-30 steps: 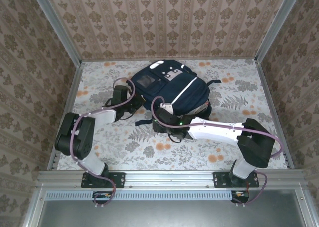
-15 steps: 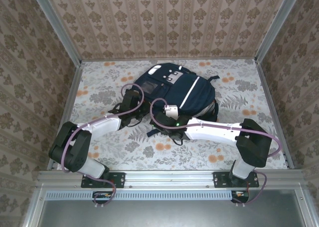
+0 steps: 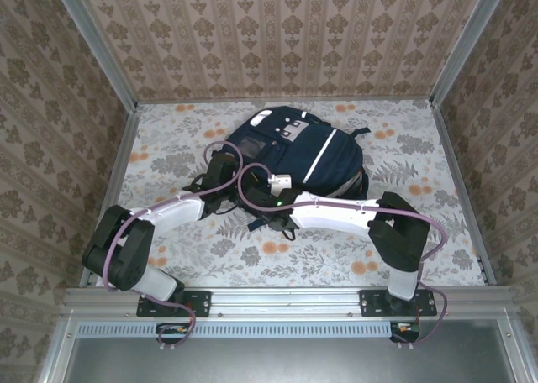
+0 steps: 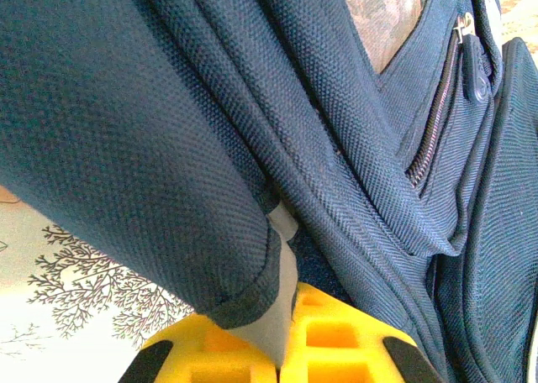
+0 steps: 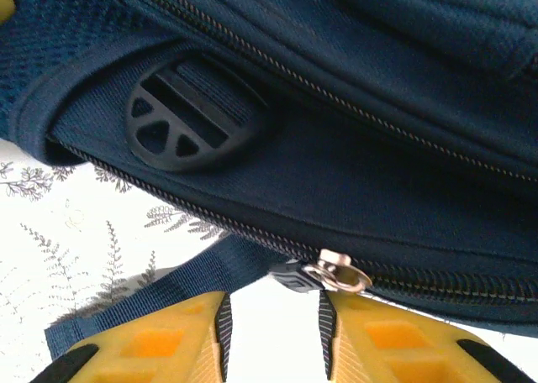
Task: Pack books, pencil case, and school supplies into a backpack
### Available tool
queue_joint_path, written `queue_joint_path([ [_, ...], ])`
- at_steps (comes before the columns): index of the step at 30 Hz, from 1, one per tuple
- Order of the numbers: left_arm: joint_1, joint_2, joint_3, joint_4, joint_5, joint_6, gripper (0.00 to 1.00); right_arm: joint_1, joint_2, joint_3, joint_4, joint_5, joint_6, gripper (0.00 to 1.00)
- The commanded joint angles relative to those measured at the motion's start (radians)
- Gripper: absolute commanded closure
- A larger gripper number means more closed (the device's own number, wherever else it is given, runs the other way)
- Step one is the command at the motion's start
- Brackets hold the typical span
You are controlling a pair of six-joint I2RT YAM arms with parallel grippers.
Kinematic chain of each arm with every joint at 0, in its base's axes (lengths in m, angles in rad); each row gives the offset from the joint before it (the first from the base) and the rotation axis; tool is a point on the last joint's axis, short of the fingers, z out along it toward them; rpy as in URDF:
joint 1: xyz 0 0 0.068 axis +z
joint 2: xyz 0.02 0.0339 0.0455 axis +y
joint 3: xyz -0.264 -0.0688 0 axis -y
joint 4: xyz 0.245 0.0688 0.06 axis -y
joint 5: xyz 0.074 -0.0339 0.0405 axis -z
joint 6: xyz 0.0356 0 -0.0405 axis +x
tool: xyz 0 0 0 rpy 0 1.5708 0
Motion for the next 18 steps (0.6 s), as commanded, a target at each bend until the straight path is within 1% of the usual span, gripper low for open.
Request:
queue_joint_path([
  [1, -0.014, -0.025, 0.003, 0.025, 0.032, -0.011, 1.00, -0.008, 0.042, 0.057, -0.086, 0.069, 0.034, 0.65],
  [9, -0.014, -0.021, 0.008, 0.031, 0.032, -0.019, 1.00, -0.031, 0.064, 0.069, -0.106, 0.101, 0.053, 0.66],
  [15, -0.013, -0.010, 0.009, 0.037, 0.035, -0.022, 1.00, -0.038, 0.024, 0.039, -0.105, 0.116, 0.057, 0.68],
  [18, -0.012, -0.002, 0.013, 0.040, 0.037, -0.023, 1.00, -0.038, 0.002, 0.017, -0.100, 0.116, 0.062, 0.71],
])
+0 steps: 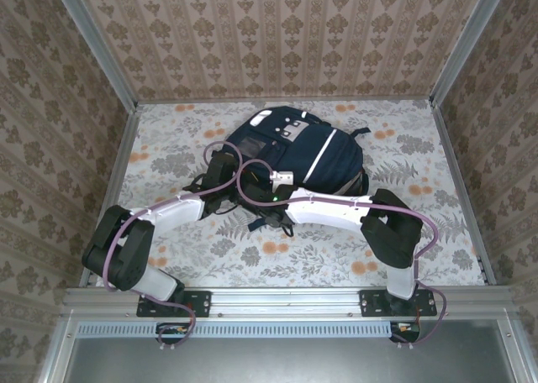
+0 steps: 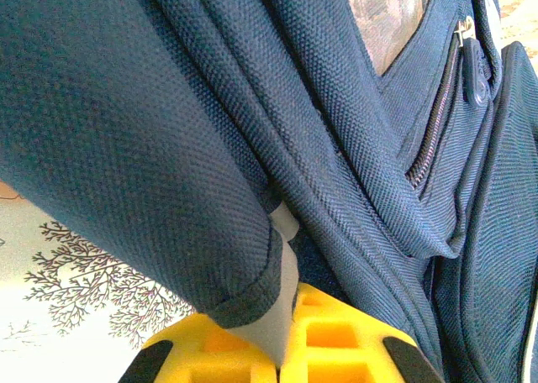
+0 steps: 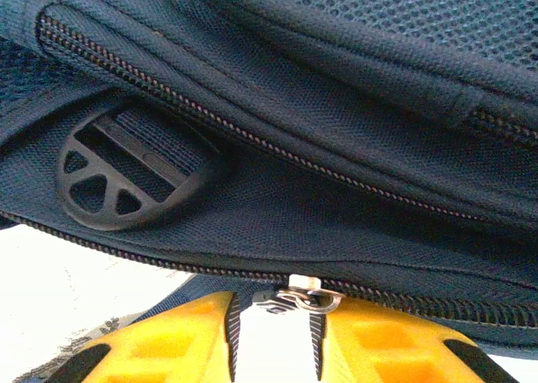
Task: Pack books, pencil case, and school supplies into a backpack
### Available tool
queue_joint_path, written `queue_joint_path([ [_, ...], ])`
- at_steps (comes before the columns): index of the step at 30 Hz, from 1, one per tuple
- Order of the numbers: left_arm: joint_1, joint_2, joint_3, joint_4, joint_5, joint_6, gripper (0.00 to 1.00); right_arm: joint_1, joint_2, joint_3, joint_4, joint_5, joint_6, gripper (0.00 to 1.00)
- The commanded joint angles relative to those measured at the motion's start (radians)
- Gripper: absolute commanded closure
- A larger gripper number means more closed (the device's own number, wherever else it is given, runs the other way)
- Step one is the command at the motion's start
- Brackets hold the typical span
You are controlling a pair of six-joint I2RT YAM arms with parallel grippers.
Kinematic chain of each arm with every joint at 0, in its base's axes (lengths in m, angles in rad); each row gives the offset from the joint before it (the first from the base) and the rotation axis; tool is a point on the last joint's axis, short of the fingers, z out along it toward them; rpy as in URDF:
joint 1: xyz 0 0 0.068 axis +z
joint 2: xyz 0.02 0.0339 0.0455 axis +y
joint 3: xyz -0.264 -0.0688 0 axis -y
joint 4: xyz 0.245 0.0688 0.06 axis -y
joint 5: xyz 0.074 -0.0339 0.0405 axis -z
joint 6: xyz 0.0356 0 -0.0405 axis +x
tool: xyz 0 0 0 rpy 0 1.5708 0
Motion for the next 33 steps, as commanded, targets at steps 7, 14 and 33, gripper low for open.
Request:
queue_joint_path([
  [7, -0.012, 0.012, 0.024, 0.043, 0.037, -0.010, 1.00, -0.012, -0.076, -0.064, -0.030, 0.067, 0.024, 0.89],
  [14, -0.008, 0.016, 0.032, 0.038, 0.034, -0.010, 1.00, -0.012, -0.092, -0.074, -0.020, 0.065, 0.015, 0.95],
  [33, 0.039, 0.004, 0.044, 0.018, 0.060, -0.003, 1.00, -0.046, -0.346, -0.281, 0.131, -0.044, -0.026, 0.90],
])
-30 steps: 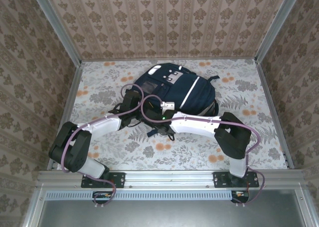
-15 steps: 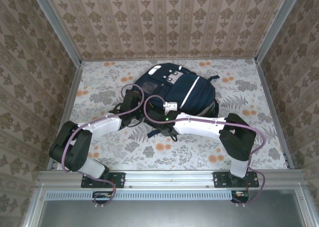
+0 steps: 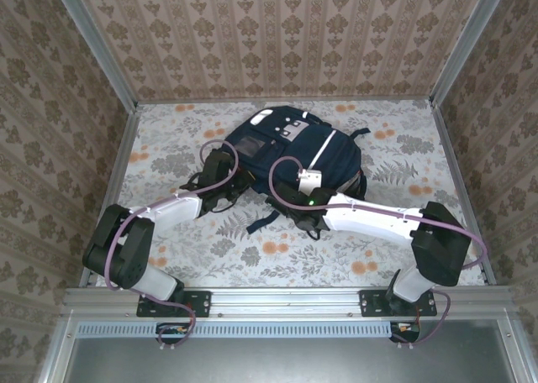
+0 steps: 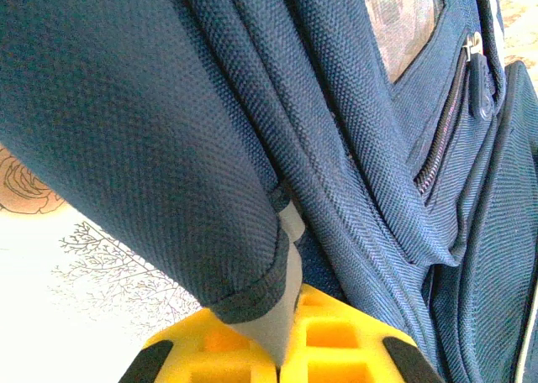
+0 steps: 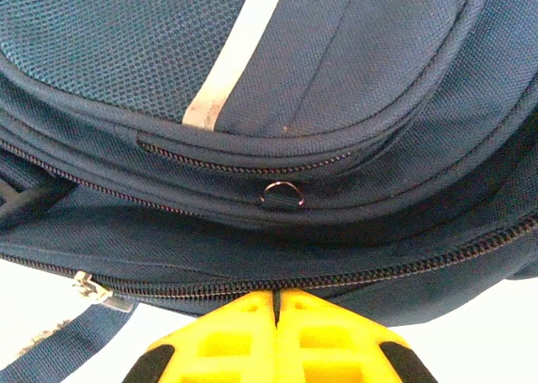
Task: Pack books, pencil case, and school supplies into a backpack
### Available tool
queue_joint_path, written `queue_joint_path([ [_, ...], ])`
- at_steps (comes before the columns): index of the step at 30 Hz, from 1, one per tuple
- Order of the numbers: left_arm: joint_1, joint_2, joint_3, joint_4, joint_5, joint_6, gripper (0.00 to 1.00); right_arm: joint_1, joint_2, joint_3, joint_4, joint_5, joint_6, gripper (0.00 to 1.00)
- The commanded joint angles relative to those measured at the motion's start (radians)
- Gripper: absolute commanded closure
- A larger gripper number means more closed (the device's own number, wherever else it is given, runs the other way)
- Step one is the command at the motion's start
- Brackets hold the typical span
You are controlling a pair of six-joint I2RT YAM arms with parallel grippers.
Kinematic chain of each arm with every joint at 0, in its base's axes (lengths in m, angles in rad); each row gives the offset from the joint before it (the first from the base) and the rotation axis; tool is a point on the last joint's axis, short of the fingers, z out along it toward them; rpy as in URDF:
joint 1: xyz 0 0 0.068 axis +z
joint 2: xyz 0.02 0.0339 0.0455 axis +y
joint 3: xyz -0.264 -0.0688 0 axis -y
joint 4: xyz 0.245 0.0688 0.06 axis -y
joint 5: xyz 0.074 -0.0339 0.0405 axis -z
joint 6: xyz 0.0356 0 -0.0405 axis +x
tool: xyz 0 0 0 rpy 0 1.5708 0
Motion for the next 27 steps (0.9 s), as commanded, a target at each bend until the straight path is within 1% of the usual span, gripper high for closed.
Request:
queue_joint_path([
  [1, -0.014, -0.006, 0.048, 0.015, 0.020, -0.002, 1.00, 0.000, -0.038, -0.020, 0.051, -0.045, -0.027, 0.88],
  [3, -0.027, -0.007, 0.054, 0.018, 0.026, -0.006, 1.00, 0.000, -0.047, -0.022, 0.066, -0.066, -0.039, 0.82],
  [6, -0.053, -0.018, 0.058, 0.015, 0.025, -0.009, 1.00, 0.000, -0.060, -0.020, 0.071, -0.076, -0.047, 0.78],
  [10, -0.095, -0.032, 0.064, 0.008, 0.013, -0.024, 1.00, 0.010, -0.068, -0.009, 0.044, -0.071, -0.051, 0.77],
  [14, -0.135, -0.049, 0.067, 0.004, -0.013, -0.041, 1.00, 0.031, -0.048, 0.014, -0.021, -0.061, -0.007, 0.78],
  [20, -0.160, -0.066, 0.061, -0.001, -0.040, -0.061, 1.00, 0.058, 0.029, 0.068, -0.129, -0.027, 0.094, 0.76],
  [23, -0.164, -0.071, 0.061, -0.007, -0.044, -0.061, 1.00, 0.061, 0.065, 0.093, -0.140, -0.005, 0.116, 0.69],
  [27, -0.164, -0.076, 0.053, -0.011, -0.054, -0.064, 1.00, 0.063, 0.128, 0.145, -0.162, 0.017, 0.141, 0.66],
])
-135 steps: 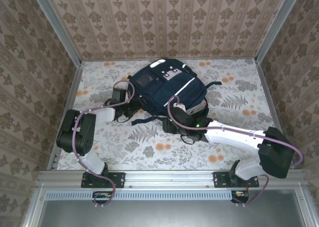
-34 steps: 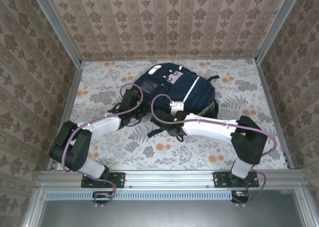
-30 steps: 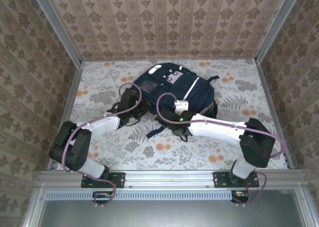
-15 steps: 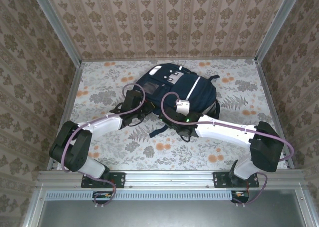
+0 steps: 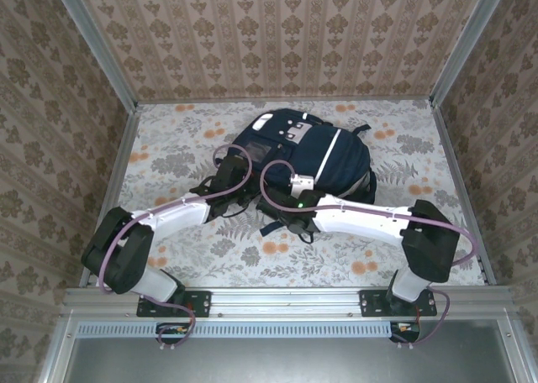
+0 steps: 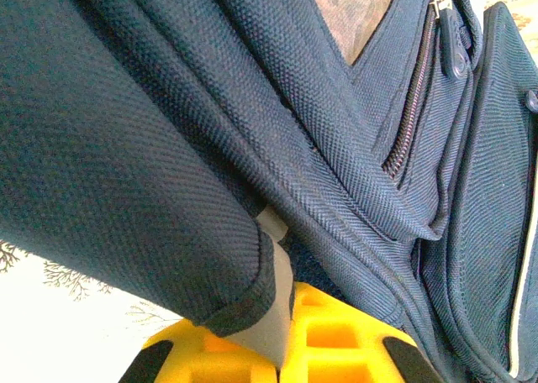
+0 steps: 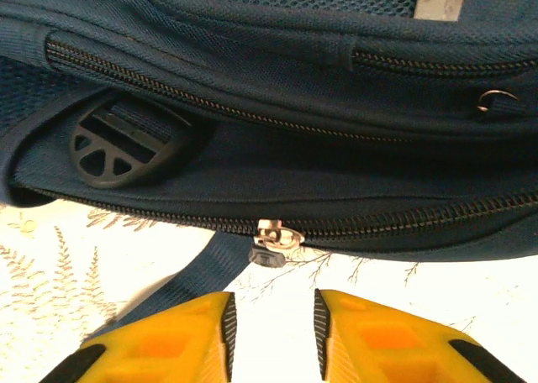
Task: Pack books, pencil case, and school supplies into a backpack
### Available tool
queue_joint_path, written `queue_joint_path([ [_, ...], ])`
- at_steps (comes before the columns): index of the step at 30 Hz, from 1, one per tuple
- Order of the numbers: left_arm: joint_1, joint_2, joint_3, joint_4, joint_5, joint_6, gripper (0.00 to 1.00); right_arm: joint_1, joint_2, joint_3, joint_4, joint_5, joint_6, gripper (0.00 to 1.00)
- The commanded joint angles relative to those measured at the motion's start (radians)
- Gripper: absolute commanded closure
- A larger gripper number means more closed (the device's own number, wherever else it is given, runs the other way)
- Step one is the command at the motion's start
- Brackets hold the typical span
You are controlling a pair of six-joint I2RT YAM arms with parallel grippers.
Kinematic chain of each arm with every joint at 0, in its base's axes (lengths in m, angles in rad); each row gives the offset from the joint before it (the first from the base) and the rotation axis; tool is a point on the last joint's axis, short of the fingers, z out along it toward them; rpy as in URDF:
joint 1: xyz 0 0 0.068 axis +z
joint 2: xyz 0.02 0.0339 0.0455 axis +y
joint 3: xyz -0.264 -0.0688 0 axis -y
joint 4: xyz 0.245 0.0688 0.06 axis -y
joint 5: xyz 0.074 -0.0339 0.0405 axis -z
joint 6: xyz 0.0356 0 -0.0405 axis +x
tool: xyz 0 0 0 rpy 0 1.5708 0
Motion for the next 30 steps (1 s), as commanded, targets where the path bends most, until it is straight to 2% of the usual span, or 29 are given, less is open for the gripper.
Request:
queue_joint_path([
  [1, -0.019, -0.056, 0.027, 0.028, 0.025, -0.014, 1.00, 0.007, 0.056, 0.068, -0.077, 0.060, 0.055, 0.66],
  [11, -0.009, -0.059, 0.024, 0.037, 0.020, -0.052, 1.00, 0.003, 0.173, 0.148, -0.136, 0.124, 0.126, 0.67],
  [14, -0.010, -0.061, 0.026, 0.032, 0.020, -0.054, 1.00, -0.011, 0.184, 0.141, -0.124, 0.128, 0.137, 0.61],
  [16, -0.007, -0.064, 0.024, 0.030, 0.020, -0.056, 1.00, -0.018, 0.188, 0.135, -0.119, 0.136, 0.137, 0.61],
  [21, -0.005, -0.065, 0.015, 0.034, 0.020, -0.060, 1.00, -0.045, 0.168, 0.094, -0.062, 0.144, 0.120, 0.60],
  [25, -0.004, -0.062, 0.011, 0.036, 0.021, -0.063, 1.00, -0.055, 0.155, 0.096, -0.088, 0.166, 0.111, 0.60],
  [30, 0.006, -0.060, 0.010, 0.036, 0.020, -0.060, 1.00, -0.061, 0.087, 0.019, -0.068, 0.169, 0.116, 0.67],
])
